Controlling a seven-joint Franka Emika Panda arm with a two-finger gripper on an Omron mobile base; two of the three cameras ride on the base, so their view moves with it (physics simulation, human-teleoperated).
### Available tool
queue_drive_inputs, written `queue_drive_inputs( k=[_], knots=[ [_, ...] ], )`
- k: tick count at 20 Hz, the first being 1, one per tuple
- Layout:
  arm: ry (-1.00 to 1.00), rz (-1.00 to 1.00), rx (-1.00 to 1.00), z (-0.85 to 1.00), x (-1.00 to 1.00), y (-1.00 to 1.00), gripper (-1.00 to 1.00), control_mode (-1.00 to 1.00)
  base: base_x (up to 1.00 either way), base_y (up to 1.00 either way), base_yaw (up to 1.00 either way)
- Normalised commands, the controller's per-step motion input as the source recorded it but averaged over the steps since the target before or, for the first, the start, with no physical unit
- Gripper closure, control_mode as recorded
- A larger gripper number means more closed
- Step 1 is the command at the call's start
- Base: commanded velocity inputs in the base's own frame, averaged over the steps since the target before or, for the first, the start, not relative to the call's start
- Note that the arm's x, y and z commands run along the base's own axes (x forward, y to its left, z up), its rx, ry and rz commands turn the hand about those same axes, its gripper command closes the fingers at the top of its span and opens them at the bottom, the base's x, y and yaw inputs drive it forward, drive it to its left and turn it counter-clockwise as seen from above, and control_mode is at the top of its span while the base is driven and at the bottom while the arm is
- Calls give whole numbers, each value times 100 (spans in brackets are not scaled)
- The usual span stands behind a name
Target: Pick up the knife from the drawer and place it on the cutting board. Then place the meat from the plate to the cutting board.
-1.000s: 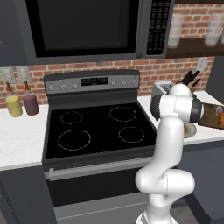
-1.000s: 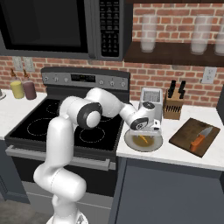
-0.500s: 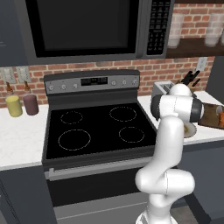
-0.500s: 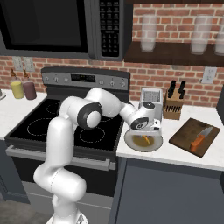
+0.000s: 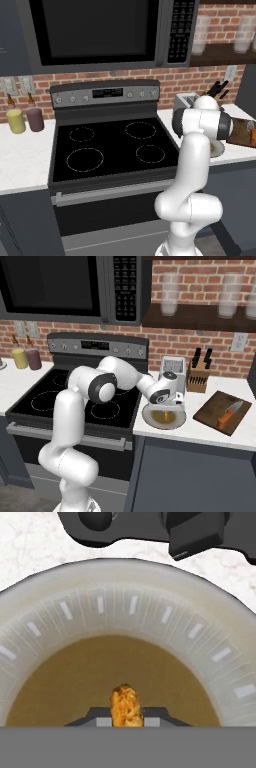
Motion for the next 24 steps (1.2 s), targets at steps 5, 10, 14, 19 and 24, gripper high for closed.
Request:
queue_drive_inputs(
  k=[5,10,14,19,24],
  knots=[
    [-3,0,0,7,-37,0,100,-100,0,0,0],
    [-9,0,0,41,-62,-13,100,-100,0,0,0],
    [-12,0,0,57,-56,-26,100,-100,0,0,0],
    [-11,0,0,61,-43,-33,100,-100,0,0,0],
    [-8,-2,0,53,-21,-53,100,-100,0,0,0]
  ],
)
